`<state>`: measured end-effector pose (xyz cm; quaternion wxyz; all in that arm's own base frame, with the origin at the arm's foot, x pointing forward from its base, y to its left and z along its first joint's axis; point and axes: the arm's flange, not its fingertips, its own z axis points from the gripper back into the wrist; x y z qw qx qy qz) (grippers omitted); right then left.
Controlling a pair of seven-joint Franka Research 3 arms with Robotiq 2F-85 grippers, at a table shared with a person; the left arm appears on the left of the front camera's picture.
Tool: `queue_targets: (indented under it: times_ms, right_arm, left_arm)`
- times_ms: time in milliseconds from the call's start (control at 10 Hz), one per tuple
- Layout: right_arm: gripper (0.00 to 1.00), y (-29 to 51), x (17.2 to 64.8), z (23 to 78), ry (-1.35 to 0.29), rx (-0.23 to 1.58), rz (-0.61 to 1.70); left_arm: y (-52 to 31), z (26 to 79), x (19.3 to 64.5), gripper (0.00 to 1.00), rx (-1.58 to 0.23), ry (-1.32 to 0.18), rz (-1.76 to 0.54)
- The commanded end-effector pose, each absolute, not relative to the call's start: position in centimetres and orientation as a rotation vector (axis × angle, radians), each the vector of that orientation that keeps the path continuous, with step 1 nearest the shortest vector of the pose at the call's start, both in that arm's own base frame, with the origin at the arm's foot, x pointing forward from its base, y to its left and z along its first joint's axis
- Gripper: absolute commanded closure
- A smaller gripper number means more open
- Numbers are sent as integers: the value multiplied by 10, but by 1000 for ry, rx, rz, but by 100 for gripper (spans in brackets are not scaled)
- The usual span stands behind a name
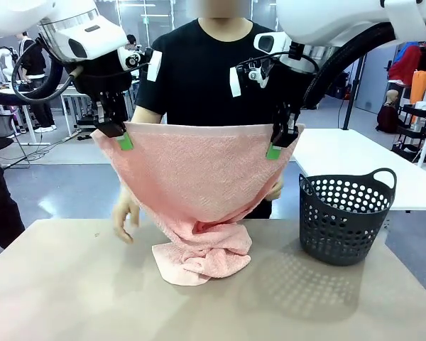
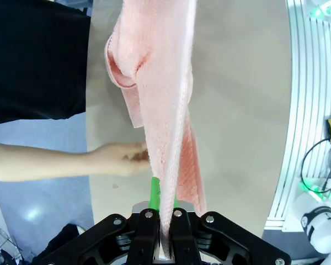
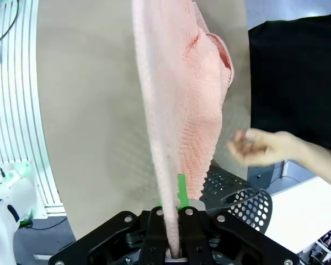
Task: Fold the towel.
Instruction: Grab the top end of the 100 cm Hotel Towel extended by the human, then release the end of the 100 cm Hotel Towel you were holding and grab the top end of the folded side.
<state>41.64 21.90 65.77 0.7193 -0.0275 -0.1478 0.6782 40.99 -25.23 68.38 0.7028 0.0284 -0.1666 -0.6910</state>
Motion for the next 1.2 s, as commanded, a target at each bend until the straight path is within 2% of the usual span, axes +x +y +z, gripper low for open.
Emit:
queue_targets:
  times_ms: [0, 1100]
  right_arm:
    - [100, 219, 416, 658, -326, -64, 1500]
    - [100, 219, 416, 658, -326, -64, 1500]
  left_arm:
    - [-251, 686, 411, 100, 85, -368, -1550]
    - [-251, 686, 411, 100, 85, -368, -1550]
